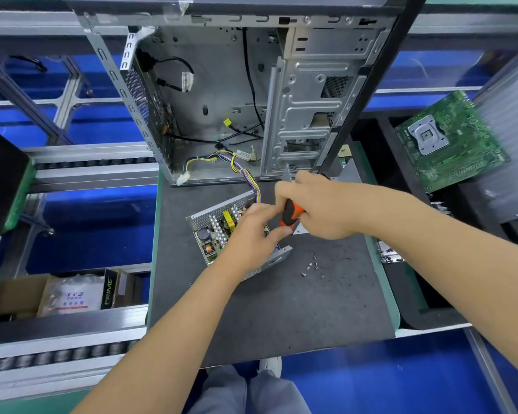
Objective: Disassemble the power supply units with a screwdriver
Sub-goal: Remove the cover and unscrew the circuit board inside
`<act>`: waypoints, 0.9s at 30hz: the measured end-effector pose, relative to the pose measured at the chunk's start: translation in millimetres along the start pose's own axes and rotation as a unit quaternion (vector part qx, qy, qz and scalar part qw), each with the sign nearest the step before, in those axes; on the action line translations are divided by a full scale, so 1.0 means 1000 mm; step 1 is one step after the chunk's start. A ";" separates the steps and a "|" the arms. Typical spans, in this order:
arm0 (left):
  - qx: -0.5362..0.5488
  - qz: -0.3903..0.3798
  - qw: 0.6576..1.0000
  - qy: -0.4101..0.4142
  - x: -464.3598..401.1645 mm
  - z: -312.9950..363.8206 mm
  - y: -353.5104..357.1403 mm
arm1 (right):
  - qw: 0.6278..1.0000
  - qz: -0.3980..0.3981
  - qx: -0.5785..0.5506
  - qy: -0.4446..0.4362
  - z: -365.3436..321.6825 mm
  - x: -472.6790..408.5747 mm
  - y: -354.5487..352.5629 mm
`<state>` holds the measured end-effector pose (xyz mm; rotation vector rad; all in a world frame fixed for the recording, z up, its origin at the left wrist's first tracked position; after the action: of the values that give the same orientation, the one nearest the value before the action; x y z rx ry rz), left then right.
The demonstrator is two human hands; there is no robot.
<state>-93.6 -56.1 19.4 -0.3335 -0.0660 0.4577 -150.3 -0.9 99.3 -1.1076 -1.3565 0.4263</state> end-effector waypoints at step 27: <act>0.023 0.060 0.997 -0.042 -0.010 -0.004 0.004 | 0.968 0.170 0.156 0.097 0.005 0.007 -0.028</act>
<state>-103.7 -57.9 14.2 -0.2741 -0.1179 0.5907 -162.9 -6.0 125.0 -1.0854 -0.8911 0.7349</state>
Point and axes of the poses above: each hand's wrist, its own x-axis away from the middle knuckle, its own y-axis out of the palm, z = x × y, the point moved 10 cm from there along -x, towards the middle knuckle, and after that the axes turned 6 degrees about x, right-handed, at the moved point
